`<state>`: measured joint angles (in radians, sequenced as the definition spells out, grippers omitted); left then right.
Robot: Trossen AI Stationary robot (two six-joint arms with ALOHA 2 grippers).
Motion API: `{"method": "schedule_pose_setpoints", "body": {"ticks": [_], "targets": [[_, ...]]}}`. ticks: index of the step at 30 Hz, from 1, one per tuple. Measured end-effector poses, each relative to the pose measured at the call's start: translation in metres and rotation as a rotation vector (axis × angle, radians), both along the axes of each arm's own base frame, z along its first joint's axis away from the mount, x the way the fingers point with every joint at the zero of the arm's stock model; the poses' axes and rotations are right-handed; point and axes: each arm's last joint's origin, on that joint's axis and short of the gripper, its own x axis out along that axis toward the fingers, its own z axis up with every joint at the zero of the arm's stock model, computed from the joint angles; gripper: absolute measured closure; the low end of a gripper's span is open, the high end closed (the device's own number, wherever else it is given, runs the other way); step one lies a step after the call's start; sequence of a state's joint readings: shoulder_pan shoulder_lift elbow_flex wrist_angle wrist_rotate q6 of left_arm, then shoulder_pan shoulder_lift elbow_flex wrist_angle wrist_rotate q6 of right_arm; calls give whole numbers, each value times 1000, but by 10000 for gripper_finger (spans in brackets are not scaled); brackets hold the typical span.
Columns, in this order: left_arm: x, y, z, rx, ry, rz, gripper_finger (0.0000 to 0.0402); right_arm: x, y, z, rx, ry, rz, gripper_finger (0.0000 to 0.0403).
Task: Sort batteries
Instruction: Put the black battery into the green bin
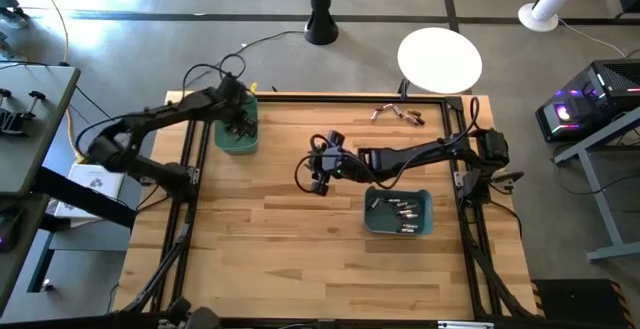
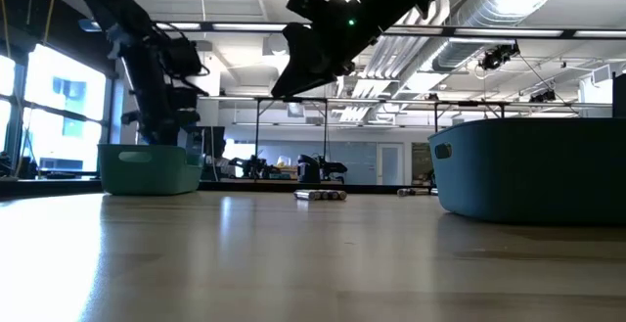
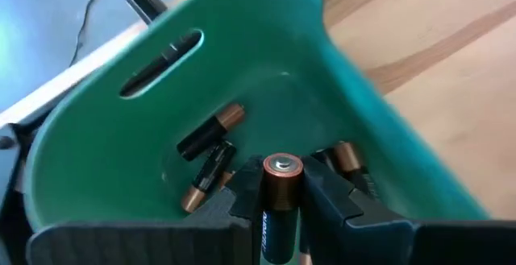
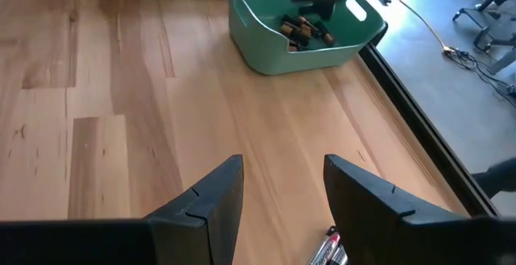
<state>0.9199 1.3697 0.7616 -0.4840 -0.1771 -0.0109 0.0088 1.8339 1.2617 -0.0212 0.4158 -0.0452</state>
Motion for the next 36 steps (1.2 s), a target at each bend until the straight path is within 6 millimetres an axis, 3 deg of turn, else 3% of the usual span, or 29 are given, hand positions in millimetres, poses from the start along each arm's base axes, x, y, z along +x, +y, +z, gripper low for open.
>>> {"method": "schedule_pose_setpoints", "body": {"ticks": [10, 20, 23, 27, 33, 36], "targets": [[5, 13, -24, -16, 110, -116, 339, 0, 0, 0, -2, 1, -1, 235], [5, 14, -22, 0, 144, -147, 240, 0, 0, 0, -2, -1, 2, 235], [5, 14, -6, 41, 139, -114, 224, -1, -1, 0, -21, 20, 13, 236], [3, 6, 24, 140, 64, -96, 222, -5, -16, -5, -19, 89, -8, 236], [3, -29, 70, 267, -144, -175, 228, -14, -48, -15, 71, 210, 74, 236], [7, -51, 84, 312, -276, -275, 229, -26, -71, -22, 125, 299, -8, 236]]}}
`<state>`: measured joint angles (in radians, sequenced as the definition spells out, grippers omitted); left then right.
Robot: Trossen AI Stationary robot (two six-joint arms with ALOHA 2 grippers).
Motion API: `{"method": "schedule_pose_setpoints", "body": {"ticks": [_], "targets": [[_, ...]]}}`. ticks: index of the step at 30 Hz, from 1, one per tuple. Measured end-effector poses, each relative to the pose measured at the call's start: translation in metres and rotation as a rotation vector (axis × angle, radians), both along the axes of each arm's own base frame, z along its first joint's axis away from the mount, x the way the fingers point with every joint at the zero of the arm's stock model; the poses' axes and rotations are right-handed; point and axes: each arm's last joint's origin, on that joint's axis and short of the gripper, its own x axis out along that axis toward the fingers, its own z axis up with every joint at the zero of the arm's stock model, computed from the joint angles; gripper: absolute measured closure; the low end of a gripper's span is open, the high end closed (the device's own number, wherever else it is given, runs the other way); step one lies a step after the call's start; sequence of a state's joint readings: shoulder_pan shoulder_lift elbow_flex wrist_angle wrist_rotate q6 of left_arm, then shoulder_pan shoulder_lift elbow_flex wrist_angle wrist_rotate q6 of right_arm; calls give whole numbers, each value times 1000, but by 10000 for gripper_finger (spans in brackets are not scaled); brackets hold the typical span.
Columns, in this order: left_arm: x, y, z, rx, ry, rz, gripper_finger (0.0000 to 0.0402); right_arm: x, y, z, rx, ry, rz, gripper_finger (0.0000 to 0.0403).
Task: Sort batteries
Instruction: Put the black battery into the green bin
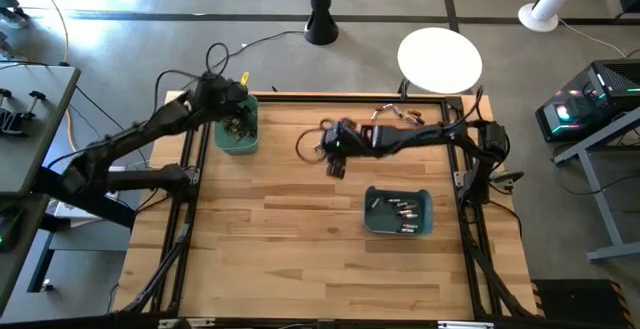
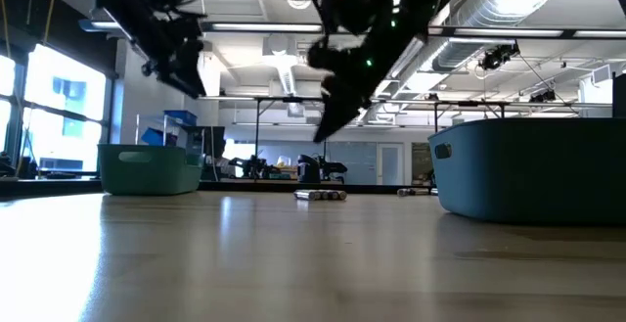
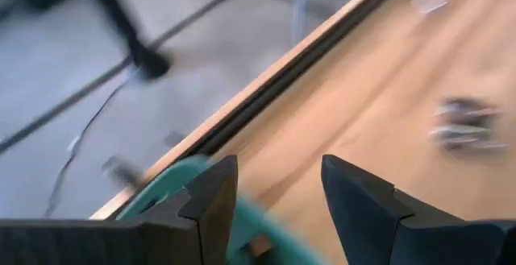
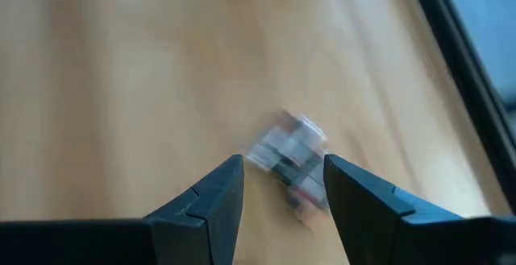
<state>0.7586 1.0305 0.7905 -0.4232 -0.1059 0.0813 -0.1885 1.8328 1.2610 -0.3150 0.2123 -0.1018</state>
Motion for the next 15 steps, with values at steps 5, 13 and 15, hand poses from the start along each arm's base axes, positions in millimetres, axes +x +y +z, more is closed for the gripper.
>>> {"method": "schedule_pose_setpoints", "body": {"ticks": [5, 13, 15], "targets": [[3, -36, -6, 34, -169, -179, 229, -16, -31, -12, 77, 88, -205, 236], [1, -69, -39, -24, -337, -282, 229, -9, -41, -34, 135, 65, -311, 236], [1, -72, -44, -26, -360, -298, 229, -5, -43, -42, 134, 48, -315, 236]]}}
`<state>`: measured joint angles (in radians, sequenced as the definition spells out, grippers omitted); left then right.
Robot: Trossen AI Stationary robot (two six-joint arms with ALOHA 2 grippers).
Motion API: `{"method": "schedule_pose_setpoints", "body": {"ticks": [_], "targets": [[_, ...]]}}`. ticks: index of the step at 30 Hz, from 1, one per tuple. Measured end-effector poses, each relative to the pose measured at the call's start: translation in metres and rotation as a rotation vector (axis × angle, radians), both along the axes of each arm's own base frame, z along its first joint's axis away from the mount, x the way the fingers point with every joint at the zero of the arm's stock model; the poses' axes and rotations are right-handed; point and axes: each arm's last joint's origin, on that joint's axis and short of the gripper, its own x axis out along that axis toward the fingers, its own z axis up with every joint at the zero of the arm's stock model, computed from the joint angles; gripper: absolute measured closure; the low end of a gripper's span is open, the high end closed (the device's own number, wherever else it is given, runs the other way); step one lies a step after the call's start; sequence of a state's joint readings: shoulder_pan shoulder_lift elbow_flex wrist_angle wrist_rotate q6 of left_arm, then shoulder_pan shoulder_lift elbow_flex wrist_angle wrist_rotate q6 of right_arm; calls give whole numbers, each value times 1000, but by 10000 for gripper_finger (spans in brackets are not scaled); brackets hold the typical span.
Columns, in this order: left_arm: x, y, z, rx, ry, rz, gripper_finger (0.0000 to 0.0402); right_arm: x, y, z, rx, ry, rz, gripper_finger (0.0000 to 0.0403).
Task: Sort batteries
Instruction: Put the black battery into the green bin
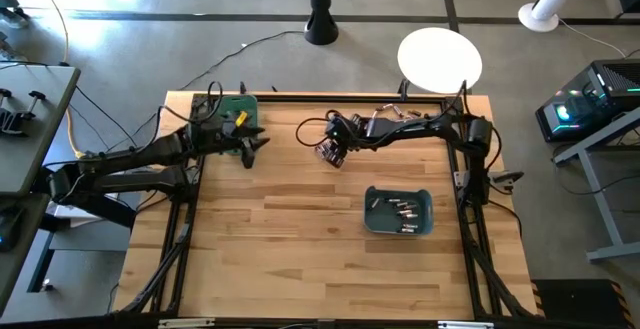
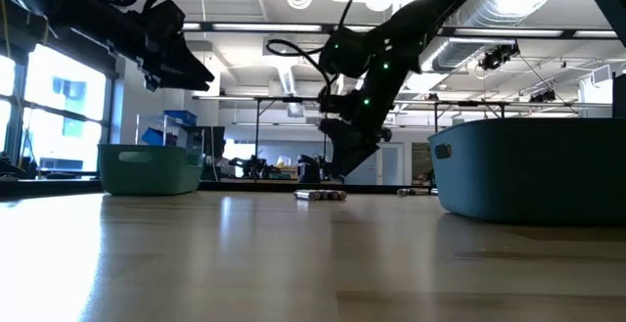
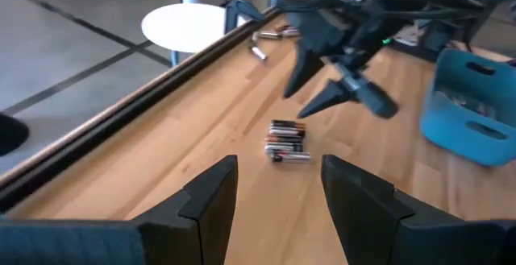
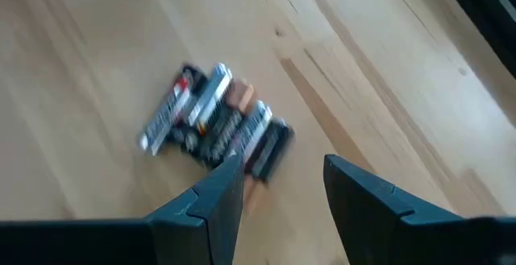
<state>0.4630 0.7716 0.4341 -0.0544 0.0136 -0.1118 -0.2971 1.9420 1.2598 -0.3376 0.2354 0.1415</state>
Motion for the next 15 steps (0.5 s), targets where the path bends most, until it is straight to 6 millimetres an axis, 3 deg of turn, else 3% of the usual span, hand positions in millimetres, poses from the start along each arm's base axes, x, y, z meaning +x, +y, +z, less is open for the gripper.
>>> {"method": "schedule_pose_setpoints", "body": {"ticks": [8, 15], "targets": [[2, -4, -4, 2, -45, -19, 229, 4, -13, -18, 12, -46, -150, 236], [3, -4, -2, 9, -59, -18, 229, 4, -12, -23, 19, -20, -148, 236]]}}
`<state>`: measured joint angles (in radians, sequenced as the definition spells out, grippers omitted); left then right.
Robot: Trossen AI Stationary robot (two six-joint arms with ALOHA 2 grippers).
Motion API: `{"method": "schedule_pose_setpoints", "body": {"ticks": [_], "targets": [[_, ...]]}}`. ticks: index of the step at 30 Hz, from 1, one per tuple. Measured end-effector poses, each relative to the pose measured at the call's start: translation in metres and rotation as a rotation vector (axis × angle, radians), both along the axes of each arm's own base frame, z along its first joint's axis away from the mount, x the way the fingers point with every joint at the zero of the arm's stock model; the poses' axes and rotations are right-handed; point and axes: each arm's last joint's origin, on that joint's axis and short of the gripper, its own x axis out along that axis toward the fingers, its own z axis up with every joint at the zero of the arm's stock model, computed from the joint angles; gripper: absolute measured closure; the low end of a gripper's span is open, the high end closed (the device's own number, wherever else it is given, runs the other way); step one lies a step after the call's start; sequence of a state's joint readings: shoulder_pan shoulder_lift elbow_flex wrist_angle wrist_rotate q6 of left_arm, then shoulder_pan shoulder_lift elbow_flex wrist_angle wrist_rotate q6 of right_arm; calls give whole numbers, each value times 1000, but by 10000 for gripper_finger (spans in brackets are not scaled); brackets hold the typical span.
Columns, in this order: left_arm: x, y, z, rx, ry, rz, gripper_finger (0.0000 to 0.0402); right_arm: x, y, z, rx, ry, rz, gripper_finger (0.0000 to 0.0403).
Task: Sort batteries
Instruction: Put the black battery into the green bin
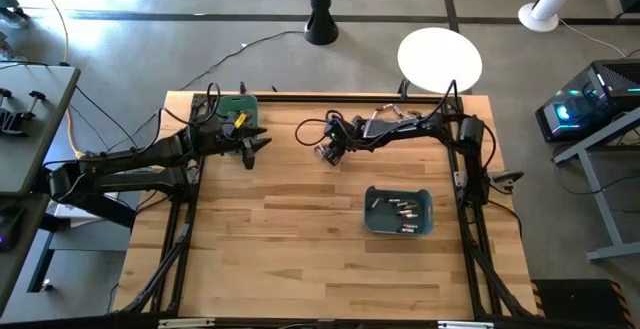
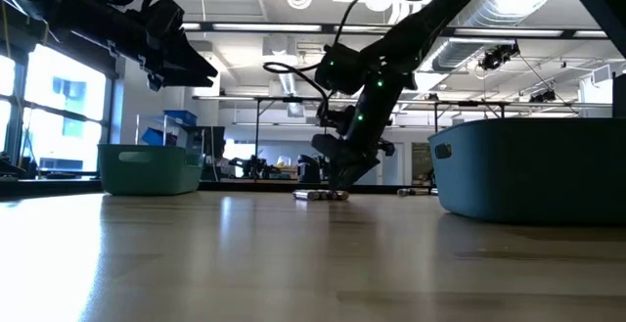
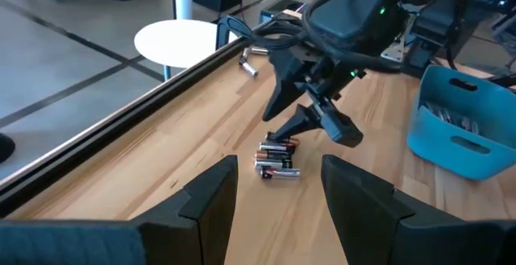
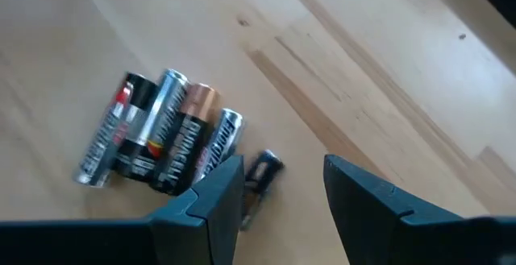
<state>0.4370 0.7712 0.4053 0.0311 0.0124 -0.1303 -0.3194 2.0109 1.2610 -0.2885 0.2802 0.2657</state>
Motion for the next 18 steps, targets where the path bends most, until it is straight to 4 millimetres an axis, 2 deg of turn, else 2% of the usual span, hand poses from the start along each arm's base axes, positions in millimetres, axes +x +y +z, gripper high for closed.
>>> {"method": "schedule_pose_setpoints", "body": {"ticks": [7, 14, 18], "targets": [[0, 0, 0, -14, -4, 7, 229, -3, -1, -1, -16, 36, -5, 236], [0, 0, 0, -11, -2, 6, 229, -15, -2, 7, 20, 78, -95, 236], [0, 0, -1, -9, 3, 4, 229, -22, -2, 17, 13, 116, -78, 236]]}}
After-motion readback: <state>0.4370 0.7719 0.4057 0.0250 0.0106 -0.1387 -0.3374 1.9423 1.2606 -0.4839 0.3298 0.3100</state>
